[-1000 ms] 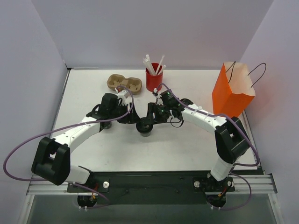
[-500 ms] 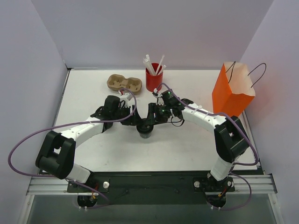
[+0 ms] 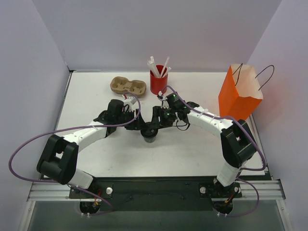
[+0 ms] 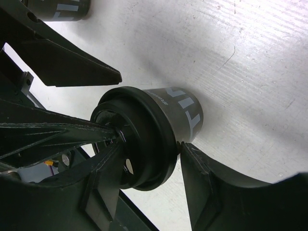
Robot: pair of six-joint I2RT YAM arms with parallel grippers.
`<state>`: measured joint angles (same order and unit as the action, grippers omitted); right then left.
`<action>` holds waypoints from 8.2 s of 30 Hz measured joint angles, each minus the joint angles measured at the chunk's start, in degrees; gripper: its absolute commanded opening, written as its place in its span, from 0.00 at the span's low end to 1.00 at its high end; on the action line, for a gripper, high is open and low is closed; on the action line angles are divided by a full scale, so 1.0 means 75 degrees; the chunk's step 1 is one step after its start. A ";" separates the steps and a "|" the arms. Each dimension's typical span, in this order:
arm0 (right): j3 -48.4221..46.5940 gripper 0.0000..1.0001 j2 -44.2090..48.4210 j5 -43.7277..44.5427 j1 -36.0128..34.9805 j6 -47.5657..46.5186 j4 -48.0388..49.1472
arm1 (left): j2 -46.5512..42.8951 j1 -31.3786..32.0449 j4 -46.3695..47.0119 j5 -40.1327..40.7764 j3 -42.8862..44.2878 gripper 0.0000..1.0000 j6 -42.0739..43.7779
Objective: Pack the takeout coffee
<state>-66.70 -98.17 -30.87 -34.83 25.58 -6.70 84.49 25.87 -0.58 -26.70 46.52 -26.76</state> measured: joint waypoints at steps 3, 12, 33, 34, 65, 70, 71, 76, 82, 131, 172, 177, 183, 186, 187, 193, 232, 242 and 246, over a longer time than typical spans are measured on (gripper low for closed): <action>0.0000 0.51 0.0003 0.0003 0.0023 0.0026 -0.0026 | 0.0026 0.0041 0.0052 0.0012 -0.0003 0.63 -0.0017; 0.0052 0.52 0.0184 0.0032 0.0175 0.0213 -0.0175 | 0.0026 0.0207 0.0134 0.0239 -0.0029 0.62 -0.0102; 0.0682 0.39 0.1014 0.0883 -0.0006 0.0909 -0.0198 | 0.0032 0.0539 0.0877 0.0557 -0.0312 0.53 -0.0376; 0.0720 0.37 0.1058 0.0927 -0.0038 0.0959 -0.0172 | 0.0017 0.0542 0.0944 0.0577 -0.0353 0.53 -0.0396; 0.1626 0.26 0.1498 0.1515 -0.0172 0.2081 0.0720 | -0.0020 0.0752 0.1617 0.1008 -0.0708 0.49 -0.0921; 0.2022 0.22 0.1682 0.1536 -0.0160 0.2218 0.1239 | 0.0006 0.0775 0.1641 0.1046 -0.0705 0.49 -0.0970; 0.2130 0.22 0.1731 0.1536 -0.0160 0.2229 0.1387 | 0.0012 0.0778 0.1647 0.1049 -0.0705 0.49 -0.0970; 0.2734 0.22 0.1920 0.1422 -0.0087 0.2387 0.2299 | 0.0087 0.0781 0.1693 0.1052 -0.0705 0.49 -0.0982; 0.3491 0.22 0.1918 0.0793 0.0294 0.2871 0.3681 | 0.0259 0.0781 0.1903 0.1061 -0.0653 0.48 -0.1008; 0.2518 0.31 0.1614 -0.0114 0.0953 0.1842 0.2270 | 0.0787 0.0877 0.2302 0.1043 -0.0312 0.48 -0.0866; 0.2401 0.30 0.2031 -0.0195 0.1696 0.1696 0.1944 | 0.1189 0.0962 0.2955 0.1160 -0.0216 0.48 -0.0909; 0.2154 0.26 0.1626 -0.0192 0.1682 0.1588 0.1903 | 0.1262 0.0976 0.2961 0.1163 -0.0181 0.48 -0.0909; 0.1859 0.22 0.1116 -0.0003 0.1632 0.1416 0.1836 | 0.1311 0.0991 0.2955 0.1174 -0.0111 0.48 -0.0883; 0.1827 0.22 0.0927 -0.0026 0.1641 0.1402 0.1973 | 0.1364 0.0991 0.2961 0.1218 -0.0058 0.48 -0.0889; 0.1842 0.22 0.0918 -0.0026 0.1638 0.1405 0.2072 | 0.1390 0.0994 0.2946 0.1250 -0.0038 0.48 -0.0889; 0.2445 0.19 0.1000 -0.0058 0.1647 0.1725 0.3147 | 0.1445 0.1064 0.2958 0.1469 0.0003 0.48 -0.0947; 0.4508 0.23 0.2159 0.0446 0.1536 0.2920 0.5237 | 0.1518 0.1693 0.4561 0.2576 -0.0868 0.54 -0.1658; 0.4666 0.21 0.2133 0.0452 0.1536 0.3133 0.5572 | 0.1649 0.1609 0.4631 0.2381 -0.0799 0.47 -0.1664; 0.4986 0.19 0.1982 0.0385 0.1539 0.3459 0.6397 | 0.1679 0.1550 0.4718 0.2317 -0.0842 0.47 -0.1690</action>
<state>-29.30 -83.31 -27.99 -23.29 51.53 41.28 97.08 37.50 34.81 -9.32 40.21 -39.44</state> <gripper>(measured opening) 0.200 0.533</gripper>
